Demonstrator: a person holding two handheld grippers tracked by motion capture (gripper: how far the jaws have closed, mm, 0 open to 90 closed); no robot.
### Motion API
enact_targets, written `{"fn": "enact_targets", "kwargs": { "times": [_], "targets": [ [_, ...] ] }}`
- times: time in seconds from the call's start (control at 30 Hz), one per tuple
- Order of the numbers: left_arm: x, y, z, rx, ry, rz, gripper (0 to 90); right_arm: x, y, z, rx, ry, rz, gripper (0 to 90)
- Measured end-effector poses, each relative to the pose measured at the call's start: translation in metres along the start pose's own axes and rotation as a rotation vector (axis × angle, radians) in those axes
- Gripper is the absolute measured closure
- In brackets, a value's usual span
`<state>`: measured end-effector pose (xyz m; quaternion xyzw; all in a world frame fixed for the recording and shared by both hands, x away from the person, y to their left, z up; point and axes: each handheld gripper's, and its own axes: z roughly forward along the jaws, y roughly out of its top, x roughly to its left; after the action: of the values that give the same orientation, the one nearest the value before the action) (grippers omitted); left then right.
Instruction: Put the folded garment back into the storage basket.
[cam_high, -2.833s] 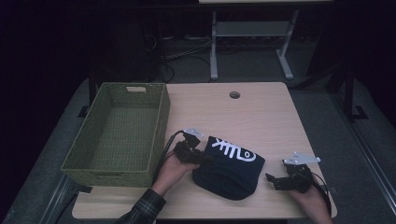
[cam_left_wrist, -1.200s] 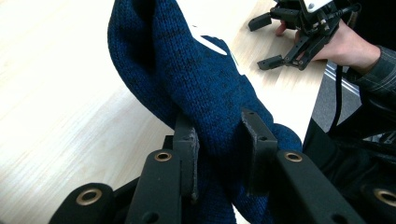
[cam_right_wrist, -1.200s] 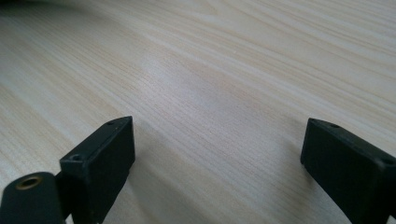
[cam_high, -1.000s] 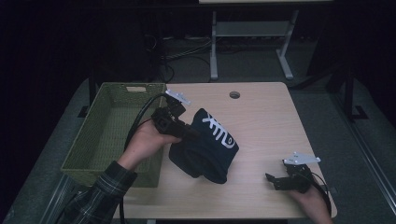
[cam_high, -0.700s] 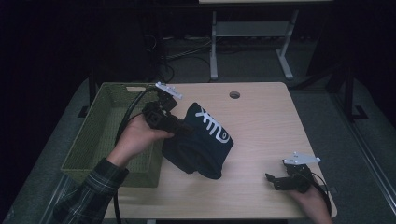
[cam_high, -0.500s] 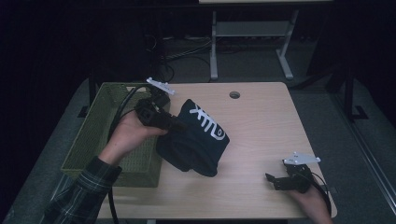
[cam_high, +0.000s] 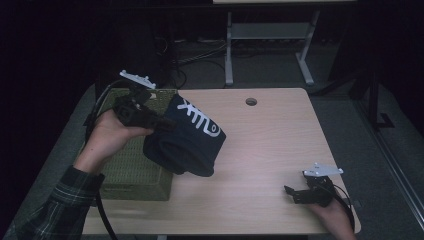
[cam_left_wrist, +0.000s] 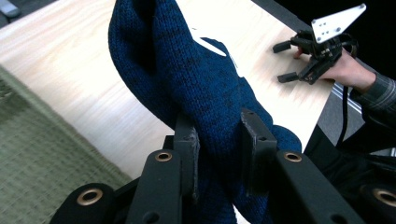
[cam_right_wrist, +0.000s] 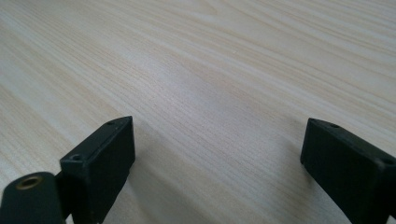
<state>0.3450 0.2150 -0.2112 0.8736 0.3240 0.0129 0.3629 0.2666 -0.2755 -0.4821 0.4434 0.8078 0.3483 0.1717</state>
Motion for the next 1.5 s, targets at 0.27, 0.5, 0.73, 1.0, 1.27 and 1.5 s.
{"fn": "enact_targets", "kwargs": {
  "times": [0.27,0.5,0.73,1.0,1.27,1.5],
  "targets": [
    [0.012,-0.009,-0.029,-0.036,0.040,-0.037,71.6,0.000,0.000,0.000,-0.001,0.000,-0.001,9.6],
    [0.023,-0.021,-0.054,-0.070,0.080,-0.076,71.7,0.000,0.000,0.000,-0.002,-0.005,0.001,9.6],
    [0.036,-0.034,-0.080,-0.109,0.125,-0.125,71.8,0.000,0.000,0.001,-0.003,-0.006,0.000,9.6],
    [0.056,-0.052,-0.092,-0.115,0.161,-0.193,71.9,0.000,0.000,0.001,-0.003,-0.007,0.002,9.6],
    [0.071,-0.063,-0.090,-0.106,0.171,-0.236,71.9,0.000,0.001,0.001,-0.002,-0.008,0.007,9.6],
    [0.082,-0.075,-0.080,-0.090,0.175,-0.267,71.9,0.000,0.001,0.001,-0.001,-0.008,0.007,9.6]
  ]
}}
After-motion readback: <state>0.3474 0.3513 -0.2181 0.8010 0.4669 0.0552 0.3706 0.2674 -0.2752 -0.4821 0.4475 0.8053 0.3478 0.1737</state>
